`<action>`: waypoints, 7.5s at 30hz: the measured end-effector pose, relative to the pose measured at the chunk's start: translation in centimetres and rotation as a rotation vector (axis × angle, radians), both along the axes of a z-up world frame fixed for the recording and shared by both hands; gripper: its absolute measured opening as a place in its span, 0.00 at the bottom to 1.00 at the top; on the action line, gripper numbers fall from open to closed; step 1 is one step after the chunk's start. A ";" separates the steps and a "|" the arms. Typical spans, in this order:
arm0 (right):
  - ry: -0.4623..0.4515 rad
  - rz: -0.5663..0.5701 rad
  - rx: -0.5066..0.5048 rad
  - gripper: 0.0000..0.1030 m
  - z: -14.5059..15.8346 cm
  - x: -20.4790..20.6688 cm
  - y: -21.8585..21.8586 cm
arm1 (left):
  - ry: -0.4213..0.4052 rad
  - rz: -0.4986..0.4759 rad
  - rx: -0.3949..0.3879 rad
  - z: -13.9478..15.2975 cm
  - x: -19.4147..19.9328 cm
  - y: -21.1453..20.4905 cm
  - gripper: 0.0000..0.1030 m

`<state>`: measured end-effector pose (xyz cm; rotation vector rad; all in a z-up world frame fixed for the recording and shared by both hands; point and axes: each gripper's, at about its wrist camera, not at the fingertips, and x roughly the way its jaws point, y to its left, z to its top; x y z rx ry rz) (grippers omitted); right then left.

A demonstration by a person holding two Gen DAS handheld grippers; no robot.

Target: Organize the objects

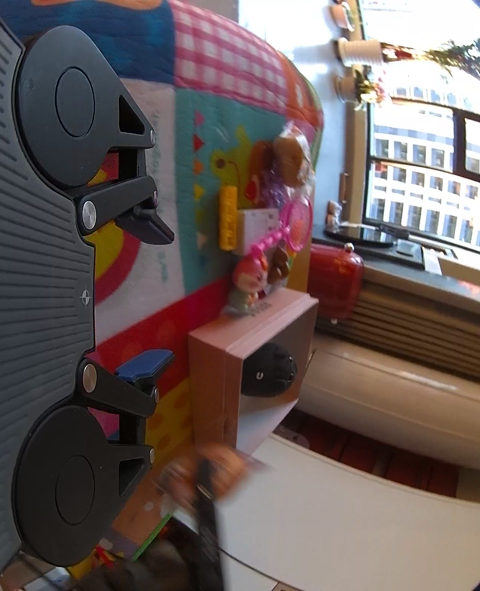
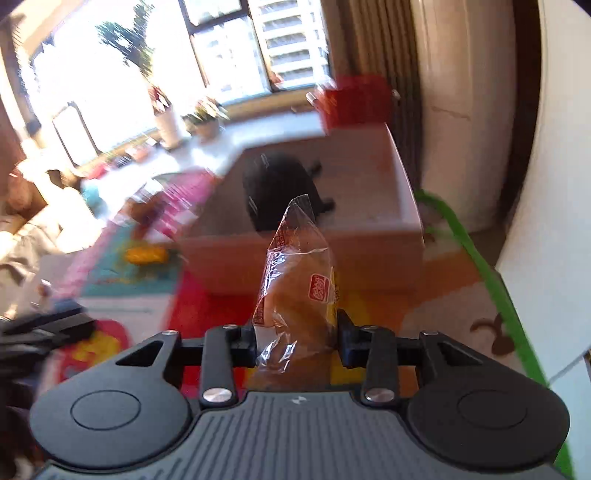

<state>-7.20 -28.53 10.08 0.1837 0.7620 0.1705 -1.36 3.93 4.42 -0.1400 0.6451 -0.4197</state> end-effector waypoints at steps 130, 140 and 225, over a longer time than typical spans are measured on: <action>-0.004 0.130 -0.249 0.60 -1.2 -4.9 4.0 | -0.019 0.034 -0.005 6.9 0.6 -2.8 0.15; -0.135 -0.010 -0.160 0.60 -0.7 -6.8 -2.7 | -0.016 -0.120 -0.109 8.8 9.8 -14.8 0.20; -0.022 -0.017 -0.202 1.00 -7.0 2.4 3.9 | 0.079 0.146 0.042 -1.2 13.9 2.4 0.15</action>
